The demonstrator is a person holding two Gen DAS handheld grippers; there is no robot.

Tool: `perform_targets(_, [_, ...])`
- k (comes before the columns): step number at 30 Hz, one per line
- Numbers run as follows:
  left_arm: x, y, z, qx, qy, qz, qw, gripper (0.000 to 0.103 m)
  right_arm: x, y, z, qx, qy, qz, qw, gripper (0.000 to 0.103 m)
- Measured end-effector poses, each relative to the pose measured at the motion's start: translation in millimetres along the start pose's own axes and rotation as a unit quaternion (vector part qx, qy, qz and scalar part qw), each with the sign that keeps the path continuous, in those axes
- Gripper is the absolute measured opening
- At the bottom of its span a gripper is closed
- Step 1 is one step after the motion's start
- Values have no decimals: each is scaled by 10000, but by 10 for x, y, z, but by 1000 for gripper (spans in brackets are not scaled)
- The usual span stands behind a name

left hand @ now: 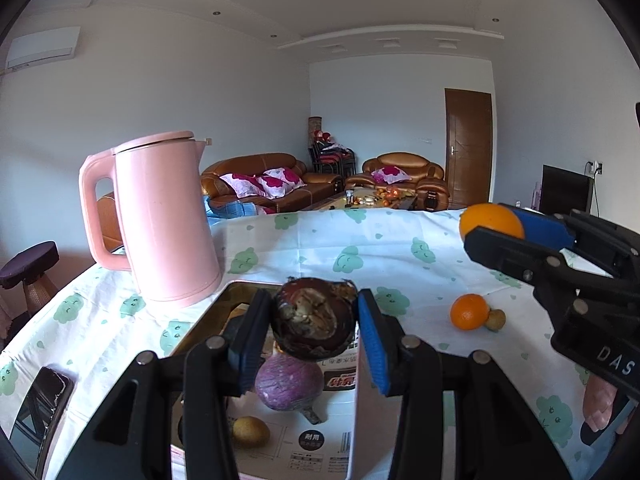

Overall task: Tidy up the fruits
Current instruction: 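Carry the dark brown root and the orange over the pink tin box with both tools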

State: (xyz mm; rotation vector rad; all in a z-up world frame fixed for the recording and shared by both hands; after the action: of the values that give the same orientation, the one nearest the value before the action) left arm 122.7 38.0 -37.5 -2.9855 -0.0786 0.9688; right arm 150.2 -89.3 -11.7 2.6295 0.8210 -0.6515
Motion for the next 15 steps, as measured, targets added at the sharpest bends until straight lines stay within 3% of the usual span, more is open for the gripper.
perform_targets(15, [-12, -457, 34, -318, -81, -231, 9992, 46, 150, -289, -124, -230, -62, -229, 9995, 37])
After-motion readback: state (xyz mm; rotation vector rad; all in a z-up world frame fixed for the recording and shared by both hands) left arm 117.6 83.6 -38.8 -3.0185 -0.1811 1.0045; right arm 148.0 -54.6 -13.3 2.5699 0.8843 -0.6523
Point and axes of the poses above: each gripper's, at about its wrist camera, not at the fingertips, and x roughly the way its jaws point, y to its right, z to its underside, the point moved 7 cm from there along x, roughly the way its jaws point, and after that the axes turned 15 degrees about -y, right-handed, at the moved point
